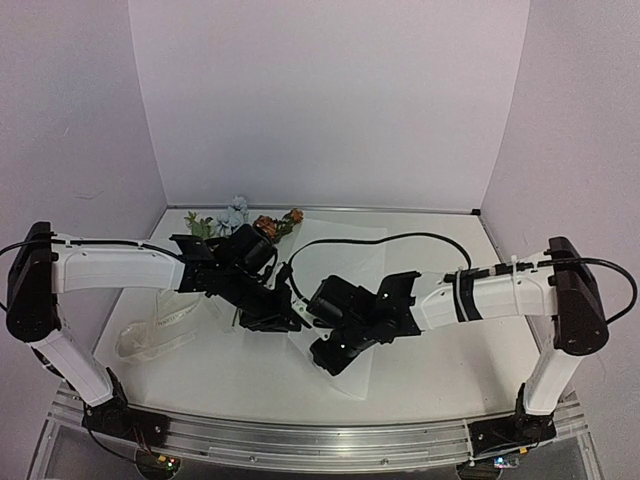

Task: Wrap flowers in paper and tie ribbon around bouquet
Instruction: Pass from the left arm to the right

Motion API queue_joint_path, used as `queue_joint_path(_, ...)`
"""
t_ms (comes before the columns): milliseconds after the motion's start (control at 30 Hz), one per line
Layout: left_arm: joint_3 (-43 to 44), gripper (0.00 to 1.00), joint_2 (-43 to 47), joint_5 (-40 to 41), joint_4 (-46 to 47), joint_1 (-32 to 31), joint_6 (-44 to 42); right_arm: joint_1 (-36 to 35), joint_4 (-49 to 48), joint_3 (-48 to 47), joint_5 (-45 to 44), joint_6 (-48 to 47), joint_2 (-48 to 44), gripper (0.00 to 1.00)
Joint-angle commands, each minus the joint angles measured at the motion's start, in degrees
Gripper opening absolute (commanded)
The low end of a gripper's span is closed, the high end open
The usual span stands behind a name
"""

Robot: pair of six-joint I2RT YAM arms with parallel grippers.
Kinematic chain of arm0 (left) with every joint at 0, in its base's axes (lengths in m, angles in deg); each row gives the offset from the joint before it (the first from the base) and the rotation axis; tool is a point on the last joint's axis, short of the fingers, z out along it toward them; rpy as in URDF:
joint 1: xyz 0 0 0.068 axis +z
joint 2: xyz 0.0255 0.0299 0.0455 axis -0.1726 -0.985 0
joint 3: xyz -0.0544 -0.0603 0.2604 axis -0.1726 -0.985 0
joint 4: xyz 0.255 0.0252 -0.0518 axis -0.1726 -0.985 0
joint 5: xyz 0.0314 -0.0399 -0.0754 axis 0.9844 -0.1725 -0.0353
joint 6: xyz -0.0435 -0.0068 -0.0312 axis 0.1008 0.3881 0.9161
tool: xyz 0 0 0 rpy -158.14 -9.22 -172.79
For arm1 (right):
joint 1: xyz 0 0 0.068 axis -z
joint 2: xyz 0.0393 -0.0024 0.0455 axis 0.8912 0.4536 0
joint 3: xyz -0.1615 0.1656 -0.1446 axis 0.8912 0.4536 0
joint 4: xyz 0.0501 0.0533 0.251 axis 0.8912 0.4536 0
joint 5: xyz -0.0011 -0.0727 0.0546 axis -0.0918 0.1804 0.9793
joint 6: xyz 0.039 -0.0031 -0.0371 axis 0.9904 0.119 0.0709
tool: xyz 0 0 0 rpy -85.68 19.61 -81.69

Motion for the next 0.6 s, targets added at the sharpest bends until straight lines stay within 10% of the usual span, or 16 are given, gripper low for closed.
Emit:
queue_joint_path(0, -0.1, 0.09, 2.5, -2.2, 1.5, 0.6, 0.3, -0.2, -4.4, 3.4, -2.1, 0.3, -5.9, 0.36)
queue_joint_path(300, -0.3, 0.09, 2.6, -3.2, 2.2, 0.8, 1.3, -2.7, -4.1, 2.3, -3.6, -1.4, -5.2, 0.64)
queue_joint_path(567, -0.5, 0.09, 2.6, -3.3, 1.9, 0.8, 1.5, -3.1, -4.1, 1.3, -7.7, -1.8, -2.7, 0.44)
